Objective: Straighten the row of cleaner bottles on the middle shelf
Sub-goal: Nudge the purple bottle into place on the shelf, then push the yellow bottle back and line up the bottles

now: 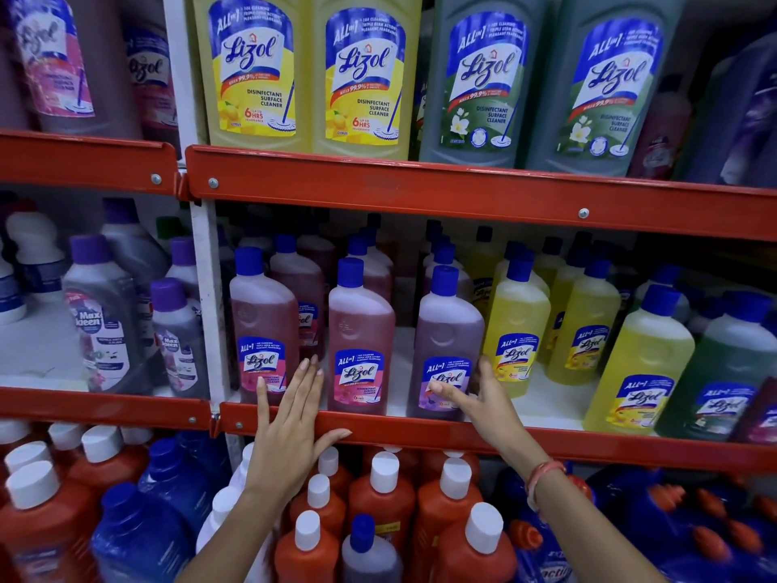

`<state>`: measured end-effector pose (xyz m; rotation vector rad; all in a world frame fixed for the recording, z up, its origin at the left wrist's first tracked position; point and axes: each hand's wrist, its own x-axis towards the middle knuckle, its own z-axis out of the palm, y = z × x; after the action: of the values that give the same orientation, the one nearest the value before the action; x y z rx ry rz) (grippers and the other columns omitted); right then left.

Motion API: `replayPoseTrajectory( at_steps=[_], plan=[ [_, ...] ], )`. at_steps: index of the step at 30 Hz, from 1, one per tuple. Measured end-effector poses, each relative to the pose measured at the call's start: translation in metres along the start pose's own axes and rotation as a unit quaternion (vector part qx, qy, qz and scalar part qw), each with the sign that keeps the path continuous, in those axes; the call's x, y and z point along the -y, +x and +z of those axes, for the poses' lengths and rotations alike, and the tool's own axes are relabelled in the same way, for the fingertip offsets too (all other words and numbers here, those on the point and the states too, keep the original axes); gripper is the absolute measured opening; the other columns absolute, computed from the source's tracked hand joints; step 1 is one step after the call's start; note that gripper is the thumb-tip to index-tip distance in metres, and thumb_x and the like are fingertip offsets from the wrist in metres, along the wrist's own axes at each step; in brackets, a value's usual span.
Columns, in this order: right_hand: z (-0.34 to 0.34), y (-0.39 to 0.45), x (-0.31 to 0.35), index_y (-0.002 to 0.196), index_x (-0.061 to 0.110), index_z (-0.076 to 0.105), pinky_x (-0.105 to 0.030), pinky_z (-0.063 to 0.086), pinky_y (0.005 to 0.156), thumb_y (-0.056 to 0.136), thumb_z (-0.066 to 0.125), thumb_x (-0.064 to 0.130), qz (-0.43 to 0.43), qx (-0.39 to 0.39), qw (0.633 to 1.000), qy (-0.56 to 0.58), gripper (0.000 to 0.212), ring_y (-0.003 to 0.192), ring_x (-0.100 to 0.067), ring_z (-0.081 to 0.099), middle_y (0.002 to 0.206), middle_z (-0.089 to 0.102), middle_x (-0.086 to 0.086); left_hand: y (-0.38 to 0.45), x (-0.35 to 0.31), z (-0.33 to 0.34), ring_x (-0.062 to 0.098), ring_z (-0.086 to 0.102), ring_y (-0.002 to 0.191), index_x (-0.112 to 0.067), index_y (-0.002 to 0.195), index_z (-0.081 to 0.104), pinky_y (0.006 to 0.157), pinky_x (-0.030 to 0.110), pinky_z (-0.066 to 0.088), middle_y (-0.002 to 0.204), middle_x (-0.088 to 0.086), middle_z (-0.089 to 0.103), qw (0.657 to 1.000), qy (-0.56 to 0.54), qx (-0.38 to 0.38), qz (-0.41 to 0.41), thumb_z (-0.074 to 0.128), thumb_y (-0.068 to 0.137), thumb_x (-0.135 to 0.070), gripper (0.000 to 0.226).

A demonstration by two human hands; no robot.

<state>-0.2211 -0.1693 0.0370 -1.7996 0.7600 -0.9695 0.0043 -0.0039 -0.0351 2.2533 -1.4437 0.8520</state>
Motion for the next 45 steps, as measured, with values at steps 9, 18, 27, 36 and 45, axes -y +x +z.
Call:
replayPoseTrajectory(
  at_steps=[9, 18, 27, 36, 45],
  plan=[
    [-0.014, -0.006, -0.004, 0.112, 0.019, 0.052, -0.025, 0.057, 0.08, 0.065, 0.072, 0.042, -0.007, 0.024, 0.999, 0.037, 0.057, 0.106, -0.012, 0.065, 0.112, 0.067, 0.001, 0.0, 0.0, 0.001, 0.023, 0.021, 0.15, -0.006, 0.15, 0.034, 0.124, 0.055, -0.003, 0.16, 0.013, 0.033, 1.0, 0.003, -0.001, 0.0, 0.026, 0.09, -0.072, 0.09],
    [-0.064, 0.019, -0.014, 0.133, 0.015, 0.041, -0.038, 0.047, 0.098, 0.07, 0.074, 0.05, -0.021, -0.24, 0.968, -0.068, 0.078, 0.119, -0.022, 0.05, 0.132, 0.048, -0.007, 0.001, 0.002, 0.006, 0.021, 0.015, 0.151, -0.007, 0.151, 0.032, 0.124, 0.053, -0.006, 0.159, 0.012, 0.033, 1.0, 0.0, -0.005, -0.001, 0.024, 0.089, -0.073, 0.091],
    [-0.082, 0.054, -0.019, 0.114, 0.015, 0.056, -0.027, 0.051, 0.075, 0.076, 0.068, 0.042, 0.074, -0.09, 0.993, 0.037, 0.049, 0.087, -0.015, 0.066, 0.115, 0.069, -0.016, 0.002, 0.002, 0.01, 0.021, 0.014, 0.152, -0.005, 0.15, 0.032, 0.124, 0.054, -0.004, 0.159, 0.013, 0.034, 1.0, 0.01, -0.021, 0.0, 0.023, 0.09, -0.073, 0.091],
    [-0.09, 0.023, -0.011, 0.119, 0.009, 0.054, -0.013, 0.05, 0.057, 0.078, 0.068, 0.039, 0.042, -0.062, 0.997, -0.024, 0.053, 0.083, -0.006, 0.067, 0.094, 0.07, 0.0, 0.001, 0.001, 0.006, 0.021, 0.012, 0.153, -0.005, 0.152, 0.029, 0.124, 0.055, -0.003, 0.16, 0.014, 0.032, 1.0, 0.008, -0.013, 0.005, 0.025, 0.089, -0.073, 0.092],
    [-0.092, -0.02, 0.011, 0.137, -0.005, 0.04, -0.006, 0.045, 0.059, 0.087, 0.064, 0.025, 0.031, -0.07, 0.995, -0.067, 0.063, 0.083, -0.009, 0.048, 0.109, 0.052, -0.01, 0.0, -0.002, -0.002, 0.025, 0.02, 0.15, -0.004, 0.151, 0.031, 0.124, 0.056, -0.002, 0.16, 0.015, 0.032, 1.0, 0.018, 0.014, -0.002, 0.024, 0.089, -0.072, 0.092]
  ],
)
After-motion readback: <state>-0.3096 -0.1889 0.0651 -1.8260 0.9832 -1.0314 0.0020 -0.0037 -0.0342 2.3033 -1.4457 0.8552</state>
